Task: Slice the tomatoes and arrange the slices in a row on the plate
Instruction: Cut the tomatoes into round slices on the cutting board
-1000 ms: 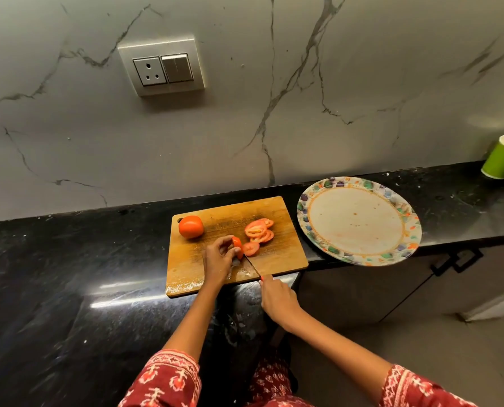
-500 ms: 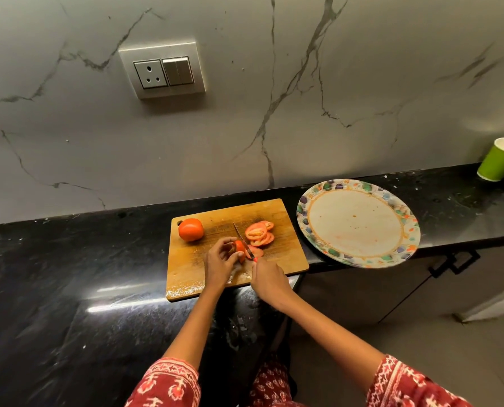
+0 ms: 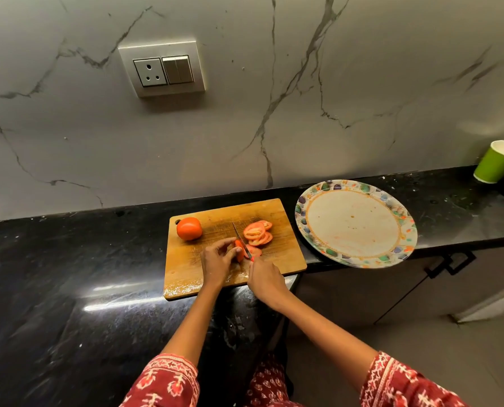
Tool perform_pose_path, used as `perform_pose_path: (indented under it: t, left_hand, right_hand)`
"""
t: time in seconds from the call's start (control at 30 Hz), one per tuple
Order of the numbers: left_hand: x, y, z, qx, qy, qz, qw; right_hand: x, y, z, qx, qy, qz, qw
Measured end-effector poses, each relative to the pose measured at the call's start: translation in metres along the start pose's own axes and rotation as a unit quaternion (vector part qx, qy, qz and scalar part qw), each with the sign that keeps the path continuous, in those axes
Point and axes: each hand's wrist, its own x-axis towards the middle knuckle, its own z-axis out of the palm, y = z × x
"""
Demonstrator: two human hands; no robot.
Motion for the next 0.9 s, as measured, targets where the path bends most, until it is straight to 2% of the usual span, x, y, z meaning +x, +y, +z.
perform_pose_path:
  t: [0.33, 0.9]
  left_hand:
    - [0.0, 0.003, 0.002, 0.027, 0.003, 0.023, 0.999]
    - [-0.001, 0.002, 0.003, -0.004, 0.025, 0.0, 1.0]
  right_hand:
    - [0.011, -0.008, -0.002, 0.005, -0.002, -0.003, 1.0]
    - [0.009, 0.0, 0.014, -0.042, -0.003, -0.008, 0.999]
